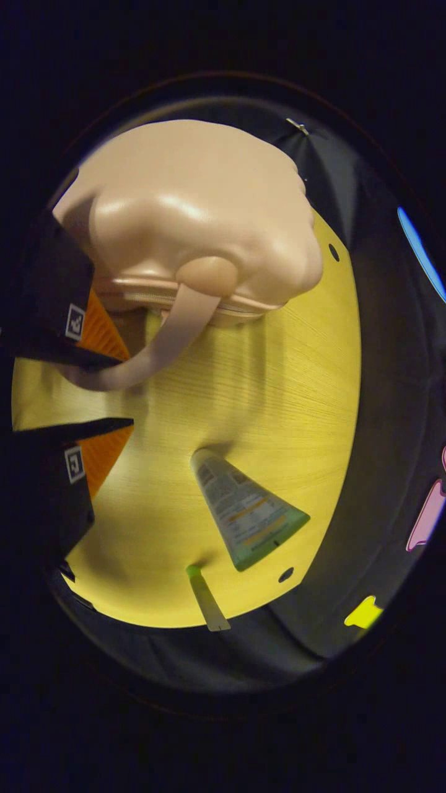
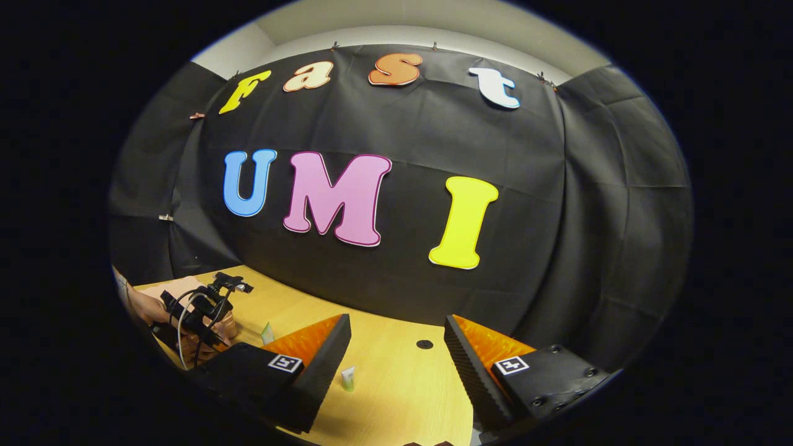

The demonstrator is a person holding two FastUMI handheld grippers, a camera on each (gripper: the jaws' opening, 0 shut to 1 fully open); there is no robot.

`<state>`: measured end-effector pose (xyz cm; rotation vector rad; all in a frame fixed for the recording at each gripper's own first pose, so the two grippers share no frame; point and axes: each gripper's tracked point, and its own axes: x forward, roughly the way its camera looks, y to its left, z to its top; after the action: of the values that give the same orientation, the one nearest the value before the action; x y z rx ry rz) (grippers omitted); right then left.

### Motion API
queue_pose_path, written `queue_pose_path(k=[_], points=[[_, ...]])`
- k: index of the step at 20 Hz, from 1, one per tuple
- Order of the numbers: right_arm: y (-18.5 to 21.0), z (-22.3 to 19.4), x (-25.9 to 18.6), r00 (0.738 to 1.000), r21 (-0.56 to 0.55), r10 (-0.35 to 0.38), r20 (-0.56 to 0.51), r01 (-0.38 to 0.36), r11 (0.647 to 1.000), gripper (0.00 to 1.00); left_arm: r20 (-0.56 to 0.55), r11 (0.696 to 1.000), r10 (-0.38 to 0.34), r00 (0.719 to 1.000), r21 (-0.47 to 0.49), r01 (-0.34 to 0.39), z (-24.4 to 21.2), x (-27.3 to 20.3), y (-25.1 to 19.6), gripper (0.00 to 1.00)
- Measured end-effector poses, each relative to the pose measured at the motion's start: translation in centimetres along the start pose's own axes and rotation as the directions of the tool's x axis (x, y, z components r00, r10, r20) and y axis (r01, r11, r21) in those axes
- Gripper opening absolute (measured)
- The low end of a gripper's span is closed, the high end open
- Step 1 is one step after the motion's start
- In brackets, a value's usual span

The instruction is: First open the suitcase, pack the skin care products into it, and then close the suitcase.

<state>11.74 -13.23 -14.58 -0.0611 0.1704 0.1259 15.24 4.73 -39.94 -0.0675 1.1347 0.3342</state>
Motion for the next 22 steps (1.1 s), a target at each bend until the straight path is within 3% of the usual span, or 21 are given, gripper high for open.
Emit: queue_pose_path(k=[1, 4, 7, 13, 15, 16, 18, 19, 22], points=[[0.0, -0.1, 0.3, 1.0, -0.013, -0.001, -0.001, 0.001, 1.0, 0.96, 0.003, 1.0, -0.014, 1.0, 0.017, 0.014, 0.5, -0.9, -0.5, 0.2], [1.3, 0.5, 1.1, 1.0, -0.03, 0.02, 0.014, -0.019, 0.999, 0.96, 0.033, 0.994, -0.027, 0.999, 0.108, 0.023, 2.8, -5.3, -0.3, 0.16], [3.7, 1.6, 2.1, 0.999, -0.05, 0.045, 0.026, -0.044, 0.998, 0.96, 0.11, 0.989, -0.109, 0.988, 0.107, 0.097, 6.1, -11.7, 1.0, 0.14], [10.8, 5.1, 4.3, 0.994, -0.015, 0.068, 0.082, -0.067, 0.998, 0.96, 0.293, 0.995, -0.1, 0.951, 0.05, 0.089, 11.1, -23.3, 15.3, 0.14], [13.8, 5.9, 5.2, 0.993, 0.034, 0.088, 0.08, -0.091, 0.995, 0.96, 0.333, 1.0, -0.021, 0.943, 0.014, 0.018, 11.6, -24.5, 22.3, 0.13], [15.0, 6.2, 5.6, 0.993, 0.047, 0.091, 0.077, -0.095, 0.994, 0.96, 0.342, 0.998, 0.06, 0.938, 0.014, -0.069, 11.7, -24.6, 26.0, 0.1], [17.1, 7.0, 6.1, 0.992, 0.057, 0.092, 0.083, -0.097, 0.994, 0.96, 0.373, 0.955, 0.244, 0.895, 0.069, -0.289, 13.0, -24.9, 34.9, 0.14], [18.1, 7.2, 6.3, 0.992, 0.058, 0.091, 0.084, -0.096, 0.994, 0.96, 0.381, 0.935, 0.285, 0.88, 0.09, -0.342, 13.8, -24.3, 38.2, 0.13], [20.6, 6.7, 6.7, 0.995, 0.054, 0.09, 0.048, -0.092, 0.994, 0.96, 0.351, 0.927, 0.332, 0.875, 0.051, -0.372, 14.0, -20.3, 45.8, 0.12]])
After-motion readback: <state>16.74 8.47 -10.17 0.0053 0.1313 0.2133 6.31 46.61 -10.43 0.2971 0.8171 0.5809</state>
